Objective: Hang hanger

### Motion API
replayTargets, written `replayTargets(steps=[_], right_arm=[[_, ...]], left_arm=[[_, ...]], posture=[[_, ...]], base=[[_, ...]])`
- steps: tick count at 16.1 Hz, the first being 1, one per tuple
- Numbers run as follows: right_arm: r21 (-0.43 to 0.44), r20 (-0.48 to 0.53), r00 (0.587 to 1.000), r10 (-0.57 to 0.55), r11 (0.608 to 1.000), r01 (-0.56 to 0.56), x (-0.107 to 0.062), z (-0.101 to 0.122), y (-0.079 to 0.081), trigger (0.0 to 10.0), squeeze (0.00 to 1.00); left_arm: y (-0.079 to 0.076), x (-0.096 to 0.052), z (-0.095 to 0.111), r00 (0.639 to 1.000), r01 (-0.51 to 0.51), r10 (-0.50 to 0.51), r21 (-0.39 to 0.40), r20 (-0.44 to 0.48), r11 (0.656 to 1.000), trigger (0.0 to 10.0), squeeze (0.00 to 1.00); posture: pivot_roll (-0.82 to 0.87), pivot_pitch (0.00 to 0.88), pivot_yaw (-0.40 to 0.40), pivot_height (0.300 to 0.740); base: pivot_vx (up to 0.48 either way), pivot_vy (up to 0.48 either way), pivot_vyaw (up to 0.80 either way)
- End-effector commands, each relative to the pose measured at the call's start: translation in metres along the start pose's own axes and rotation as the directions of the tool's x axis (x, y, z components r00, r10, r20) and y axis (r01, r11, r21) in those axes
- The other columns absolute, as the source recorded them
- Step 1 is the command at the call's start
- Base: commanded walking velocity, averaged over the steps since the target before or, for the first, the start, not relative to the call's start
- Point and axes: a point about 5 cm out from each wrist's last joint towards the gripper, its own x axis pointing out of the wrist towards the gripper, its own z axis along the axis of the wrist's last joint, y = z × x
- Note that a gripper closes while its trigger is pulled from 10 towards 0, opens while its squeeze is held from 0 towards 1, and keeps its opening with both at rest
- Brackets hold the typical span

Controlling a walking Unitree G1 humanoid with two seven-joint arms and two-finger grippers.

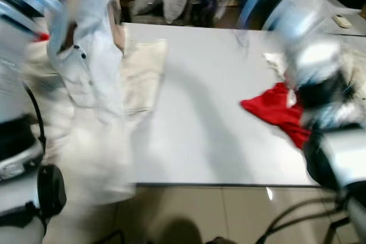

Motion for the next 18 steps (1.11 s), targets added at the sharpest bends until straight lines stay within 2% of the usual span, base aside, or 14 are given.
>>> replayTargets(steps=[1, 2, 4, 5, 7, 8, 9, 10, 11, 12, 14, 15, 17, 18], right_arm=[[-0.016, 0.07, 0.997, -0.043, 0.999, 0.044, -0.002, 0.005, -0.007, 10.0, 0.0], [-0.017, 0.028, 0.999, 0.04, 0.999, -0.04, -0.006, -0.011, 0.006, 10.0, 0.0], [0.013, -0.069, 0.978, 0.196, 0.981, -0.195, -0.017, -0.042, 0.034, 10.0, 0.0], [0.006, -0.134, 0.955, 0.264, 0.964, -0.265, -0.028, -0.062, 0.05, 10.0, 0.0], [0.034, -0.187, 0.929, 0.32, 0.947, -0.32, -0.045, -0.084, 0.066, 10.0, 0.0], [0.084, -0.209, 0.912, 0.352, 0.936, -0.341, -0.055, -0.092, 0.073, 10.0, 0.0], [0.115, -0.232, 0.897, 0.375, 0.927, -0.357, -0.07, -0.097, 0.078, 10.0, 0.0], [0.13, -0.24, 0.895, 0.375, 0.926, -0.354, -0.074, -0.098, 0.078, 10.0, 0.0], [0.188, -0.249, 0.887, 0.39, 0.917, -0.351, -0.085, -0.097, 0.077, 10.0, 0.0], [0.211, -0.247, 0.882, 0.401, 0.911, -0.355, -0.09, -0.095, 0.076, 10.0, 0.0], [0.315, -0.223, 0.816, 0.533, 0.832, -0.457, -0.122, -0.08, 0.076, 10.0, 0.0], [0.334, -0.218, 0.793, 0.569, 0.807, -0.487, -0.128, -0.077, 0.077, 10.0, 0.0], [0.464, -0.214, 0.637, 0.741, 0.651, -0.601, -0.158, -0.064, 0.085, 10.0, 0.0], [0.488, -0.227, 0.601, 0.766, 0.623, -0.611, -0.162, -0.063, 0.089, 10.0, 0.0]], left_arm=[[0.005, -0.003, 0.014, 0.999, -0.014, 0.014, 0.009, 0.032, 1.0, 10.0, 0.0], [0.012, -0.011, 0.011, 0.999, -0.054, 0.053, 0.029, 0.006, 0.998, 10.0, 0.0], [0.011, -0.02, -0.001, 0.997, -0.075, 0.075, 0.0, -0.027, 0.997, 10.0, 0.0], [0.01, -0.025, -0.016, 0.991, -0.095, 0.096, 0.013, -0.09, 0.995, 10.0, 0.0], [0.007, -0.033, -0.045, 0.967, -0.142, 0.146, 0.035, -0.209, 0.989, 10.0, 0.0], [0.008, -0.038, -0.063, 0.94, -0.169, 0.183, 0.072, -0.289, 0.983, 10.0, 0.0], [0.011, -0.047, -0.09, 0.879, -0.19, 0.231, 0.138, -0.417, 0.972, 10.0, 0.0], [0.012, -0.05, -0.097, 0.86, -0.192, 0.247, 0.165, -0.446, 0.967, 10.0, 0.0], [0.014, -0.056, -0.114, 0.816, -0.15, 0.262, 0.249, -0.516, 0.957, 10.0, 0.0], [0.014, -0.057, -0.119, 0.805, -0.139, 0.263, 0.262, -0.531, 0.955, 10.0, 0.0], [0.016, -0.051, -0.129, 0.796, -0.134, 0.263, 0.265, -0.544, 0.955, 10.0, 0.0], [0.016, -0.05, -0.13, 0.796, -0.136, 0.265, 0.266, -0.544, 0.954, 10.0, 0.0], [0.019, -0.032, -0.135, 0.812, -0.112, 0.243, 0.267, -0.53, 0.957, 10.0, 0.0], [0.019, -0.026, -0.134, 0.823, -0.107, 0.233, 0.261, -0.519, 0.959, 10.0, 0.0]], posture=[[-0.04, 0.0, -0.043, 0.74], [-0.04, 0.0, -0.042, 0.74], [-0.04, 0.0, -0.042, 0.74], [-0.04, 0.0, -0.041, 0.74], [-0.04, 0.0, -0.041, 0.74], [-0.04, 0.0, -0.039, 0.74], [-0.05, 0.0, -0.031, 0.74], [-0.05, 0.0, -0.031, 0.74], [-0.06, 0.0, -0.018, 0.74], [-0.06, 0.0, -0.018, 0.74], [-0.07, 0.0, 0.003, 0.74], [-0.08, 0.0, 0.004, 0.74], [-0.09, 0.0, 0.015, 0.74], [-0.09, 0.0, 0.016, 0.74]], base=[[0.382, 0.0, 0.0], [0.356, 0.0, 0.0], [0.0, 0.0, 0.0], [0.0, 0.0, 0.0], [0.0, 0.0, 0.0], [0.0, 0.0, 0.0], [0.0, 0.0, 0.0], [0.0, 0.0, 0.0], [0.0, 0.0, 0.0], [0.0, 0.0, 0.0], [0.0, 0.0, 0.0], [0.0, 0.0, 0.0], [0.0, 0.0, 0.0], [0.0, 0.0, 0.0]])
